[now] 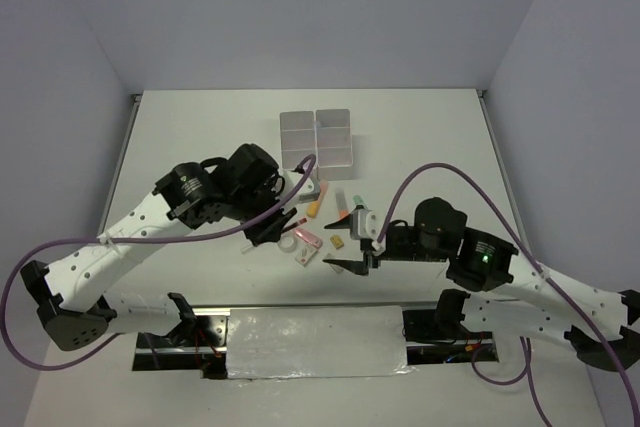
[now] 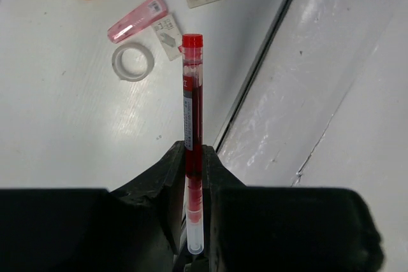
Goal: Sort the stationery into containers
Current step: Close the pen cap on the pen.
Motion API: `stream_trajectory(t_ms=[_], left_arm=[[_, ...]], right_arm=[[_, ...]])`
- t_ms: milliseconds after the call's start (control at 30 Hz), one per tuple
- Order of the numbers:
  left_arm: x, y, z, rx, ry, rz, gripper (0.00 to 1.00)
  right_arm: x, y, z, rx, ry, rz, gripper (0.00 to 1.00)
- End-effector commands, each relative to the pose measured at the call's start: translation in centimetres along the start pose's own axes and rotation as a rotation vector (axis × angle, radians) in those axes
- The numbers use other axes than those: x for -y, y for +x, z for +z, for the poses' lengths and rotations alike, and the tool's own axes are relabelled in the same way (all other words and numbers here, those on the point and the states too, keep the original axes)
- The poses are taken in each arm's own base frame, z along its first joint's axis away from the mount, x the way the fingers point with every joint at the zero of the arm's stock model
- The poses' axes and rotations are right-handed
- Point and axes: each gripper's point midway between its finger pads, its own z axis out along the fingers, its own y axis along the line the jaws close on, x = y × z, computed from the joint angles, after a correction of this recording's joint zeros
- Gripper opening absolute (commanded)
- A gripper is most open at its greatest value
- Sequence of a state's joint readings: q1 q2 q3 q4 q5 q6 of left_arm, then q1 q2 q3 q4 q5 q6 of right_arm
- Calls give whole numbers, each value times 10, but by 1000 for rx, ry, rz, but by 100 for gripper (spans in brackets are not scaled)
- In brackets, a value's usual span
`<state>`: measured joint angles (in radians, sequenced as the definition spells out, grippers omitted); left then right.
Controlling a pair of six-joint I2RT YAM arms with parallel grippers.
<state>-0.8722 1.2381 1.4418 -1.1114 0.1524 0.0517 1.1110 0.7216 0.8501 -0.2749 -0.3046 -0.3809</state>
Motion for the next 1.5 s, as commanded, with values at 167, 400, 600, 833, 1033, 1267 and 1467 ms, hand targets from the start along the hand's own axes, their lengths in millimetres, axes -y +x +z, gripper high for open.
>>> stream_trajectory(t_ms=[167,400,600,833,1033,1267,1467], left_arm=[[35,9,6,-26,182,125,0],[61,6,8,-23,284,188,0],[77,-5,-1,56,378,248,0],[68,-16,-10,111,309,259,0],[68,-27,-20,162,301,276,0],[72,-28,-13,152,331,283,0],[76,-33,-16,176,353,296,0]], right_arm=[[-20,-9,16,-34,-188,-26,65],[-22,3,29,-77,-218,-21,62],[-24,7,40,-44,-199,-40,58],[2,2,23,39,13,-66,56],[8,-17,-4,269,142,-75,58],[-5,-25,6,338,62,-59,54],[-5,-20,22,256,19,-61,49]])
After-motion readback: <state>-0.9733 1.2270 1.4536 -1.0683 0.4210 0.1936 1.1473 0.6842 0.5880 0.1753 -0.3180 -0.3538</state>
